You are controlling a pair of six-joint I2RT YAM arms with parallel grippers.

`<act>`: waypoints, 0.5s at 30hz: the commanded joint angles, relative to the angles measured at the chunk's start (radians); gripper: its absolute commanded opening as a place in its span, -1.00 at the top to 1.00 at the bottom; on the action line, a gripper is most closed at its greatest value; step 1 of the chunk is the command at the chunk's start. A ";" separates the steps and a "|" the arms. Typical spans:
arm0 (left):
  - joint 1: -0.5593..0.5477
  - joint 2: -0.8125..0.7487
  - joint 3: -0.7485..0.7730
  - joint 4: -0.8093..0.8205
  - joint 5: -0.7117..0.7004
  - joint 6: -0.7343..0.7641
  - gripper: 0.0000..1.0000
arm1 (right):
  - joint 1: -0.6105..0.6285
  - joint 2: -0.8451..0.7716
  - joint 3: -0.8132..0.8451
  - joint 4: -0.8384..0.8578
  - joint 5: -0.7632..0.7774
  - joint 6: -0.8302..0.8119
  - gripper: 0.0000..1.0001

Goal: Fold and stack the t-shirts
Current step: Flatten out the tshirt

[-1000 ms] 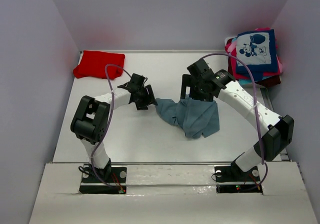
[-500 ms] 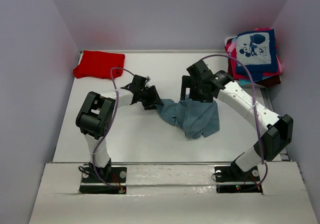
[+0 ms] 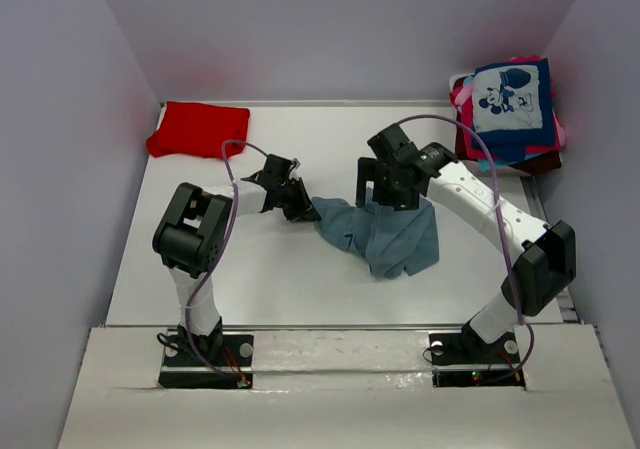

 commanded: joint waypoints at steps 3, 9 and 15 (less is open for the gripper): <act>0.002 -0.034 -0.011 -0.002 -0.003 0.022 0.89 | -0.003 0.054 0.004 0.005 -0.100 -0.031 -0.94; 0.002 -0.048 0.000 -0.010 -0.010 0.028 0.89 | -0.003 0.005 -0.023 -0.085 -0.071 -0.024 -0.93; 0.002 -0.062 0.013 -0.017 -0.013 0.028 0.89 | -0.003 -0.094 -0.167 -0.114 -0.042 0.010 -0.44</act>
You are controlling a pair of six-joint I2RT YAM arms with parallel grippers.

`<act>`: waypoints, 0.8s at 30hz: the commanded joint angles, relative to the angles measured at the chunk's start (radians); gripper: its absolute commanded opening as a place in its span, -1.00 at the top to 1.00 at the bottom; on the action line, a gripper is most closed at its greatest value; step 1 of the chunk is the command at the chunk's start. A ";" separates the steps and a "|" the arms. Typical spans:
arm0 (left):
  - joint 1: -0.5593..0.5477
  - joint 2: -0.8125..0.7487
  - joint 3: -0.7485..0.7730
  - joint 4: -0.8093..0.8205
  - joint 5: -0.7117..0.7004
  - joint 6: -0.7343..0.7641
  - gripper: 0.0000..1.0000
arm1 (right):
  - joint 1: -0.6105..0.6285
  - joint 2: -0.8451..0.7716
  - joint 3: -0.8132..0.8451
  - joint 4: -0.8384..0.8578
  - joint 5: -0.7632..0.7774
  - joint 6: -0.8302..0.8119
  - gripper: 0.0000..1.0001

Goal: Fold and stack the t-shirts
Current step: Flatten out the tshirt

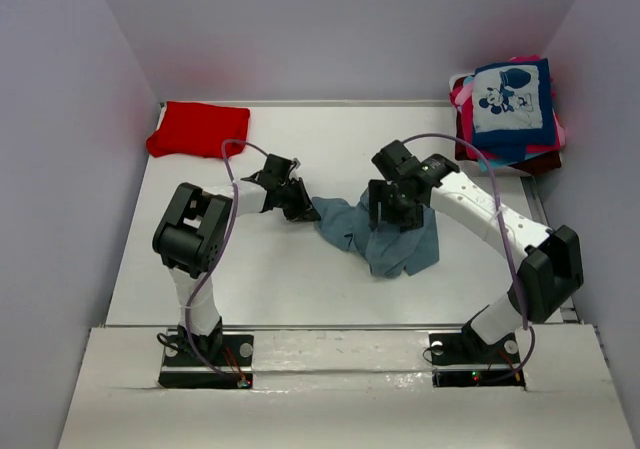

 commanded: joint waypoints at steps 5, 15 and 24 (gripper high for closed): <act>0.011 -0.080 0.047 -0.050 -0.011 0.033 0.89 | 0.006 -0.120 -0.220 -0.012 -0.007 0.048 -0.03; 0.040 -0.129 0.066 -0.099 -0.028 0.061 0.89 | 0.006 -0.066 -0.167 0.022 -0.018 0.045 0.34; 0.115 -0.302 0.121 -0.237 -0.145 0.144 0.89 | 0.006 -0.048 -0.019 -0.037 0.085 0.034 0.86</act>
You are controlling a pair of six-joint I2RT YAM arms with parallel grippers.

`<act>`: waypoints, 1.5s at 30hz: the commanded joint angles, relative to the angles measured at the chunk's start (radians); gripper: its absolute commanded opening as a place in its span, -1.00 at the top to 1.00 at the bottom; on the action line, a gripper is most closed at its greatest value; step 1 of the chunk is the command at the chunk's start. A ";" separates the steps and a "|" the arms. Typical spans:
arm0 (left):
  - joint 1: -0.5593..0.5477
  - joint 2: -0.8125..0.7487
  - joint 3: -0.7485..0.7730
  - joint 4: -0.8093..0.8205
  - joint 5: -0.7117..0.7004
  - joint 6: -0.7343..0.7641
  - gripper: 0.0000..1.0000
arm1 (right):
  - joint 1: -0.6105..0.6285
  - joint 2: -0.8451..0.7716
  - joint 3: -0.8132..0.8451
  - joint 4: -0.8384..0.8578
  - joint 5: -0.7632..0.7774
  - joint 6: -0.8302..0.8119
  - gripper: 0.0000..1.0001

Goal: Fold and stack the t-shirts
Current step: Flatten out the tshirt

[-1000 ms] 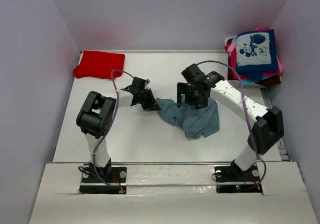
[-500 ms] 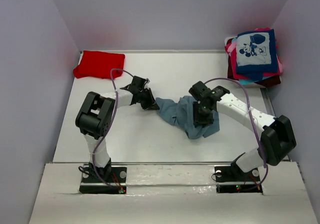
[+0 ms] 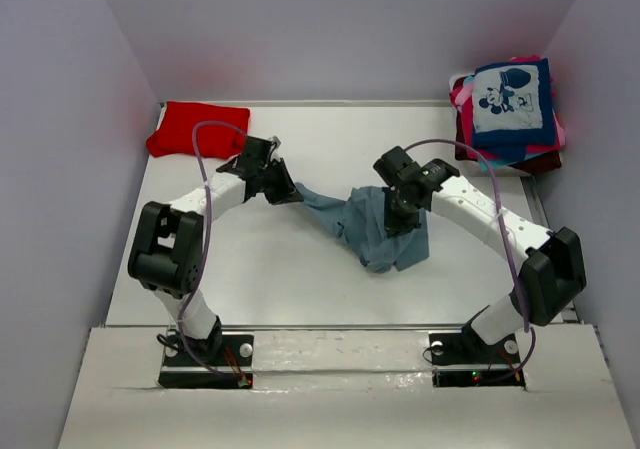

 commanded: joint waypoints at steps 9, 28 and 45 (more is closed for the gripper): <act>0.092 -0.283 0.163 -0.199 -0.199 0.129 0.89 | 0.005 0.034 0.411 -0.153 0.238 -0.046 0.86; 0.134 -0.708 0.255 -0.466 -0.487 0.160 0.89 | 0.005 -0.138 0.460 -0.285 0.368 -0.051 0.86; 0.134 -0.955 0.246 -0.515 -0.559 0.110 0.89 | 0.005 -0.400 0.377 -0.178 0.204 -0.153 0.86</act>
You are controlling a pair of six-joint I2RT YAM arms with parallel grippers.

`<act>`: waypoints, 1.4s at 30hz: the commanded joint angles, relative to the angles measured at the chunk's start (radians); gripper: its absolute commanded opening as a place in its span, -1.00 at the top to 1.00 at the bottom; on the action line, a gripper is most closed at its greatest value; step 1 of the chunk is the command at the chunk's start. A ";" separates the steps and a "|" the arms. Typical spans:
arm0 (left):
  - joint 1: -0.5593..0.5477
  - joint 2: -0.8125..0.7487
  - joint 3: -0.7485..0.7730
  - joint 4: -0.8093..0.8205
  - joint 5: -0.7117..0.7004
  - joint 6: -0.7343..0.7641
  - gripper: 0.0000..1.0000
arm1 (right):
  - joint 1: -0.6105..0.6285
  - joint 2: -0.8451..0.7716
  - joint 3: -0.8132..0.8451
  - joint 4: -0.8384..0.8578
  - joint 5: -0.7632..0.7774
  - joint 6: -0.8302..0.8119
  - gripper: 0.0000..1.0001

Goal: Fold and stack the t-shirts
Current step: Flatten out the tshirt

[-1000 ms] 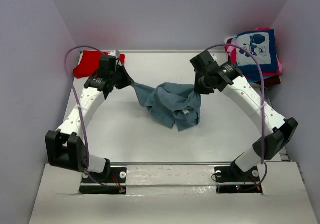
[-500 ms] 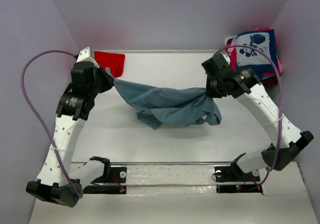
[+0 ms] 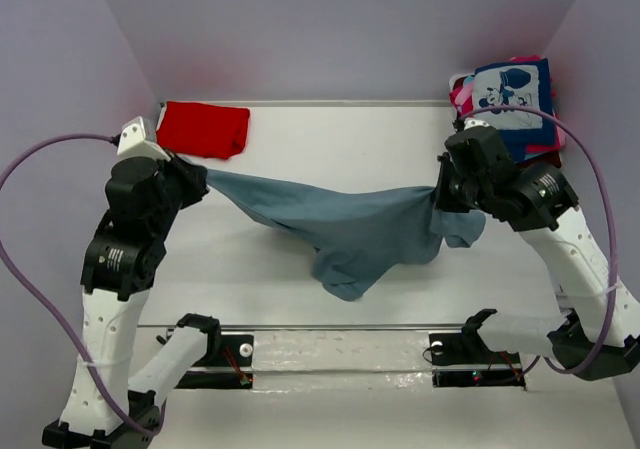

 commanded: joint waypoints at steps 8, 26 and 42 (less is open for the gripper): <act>0.006 -0.126 0.088 0.028 -0.092 -0.023 0.89 | 0.005 -0.091 -0.012 0.103 -0.086 -0.064 0.86; -0.003 -0.153 0.264 0.148 -0.122 0.017 0.89 | 0.005 -0.145 -0.034 0.237 -0.134 -0.133 0.86; -0.003 -0.092 0.151 0.367 -0.140 0.052 0.89 | 0.005 -0.214 -0.150 0.488 -0.102 -0.190 0.86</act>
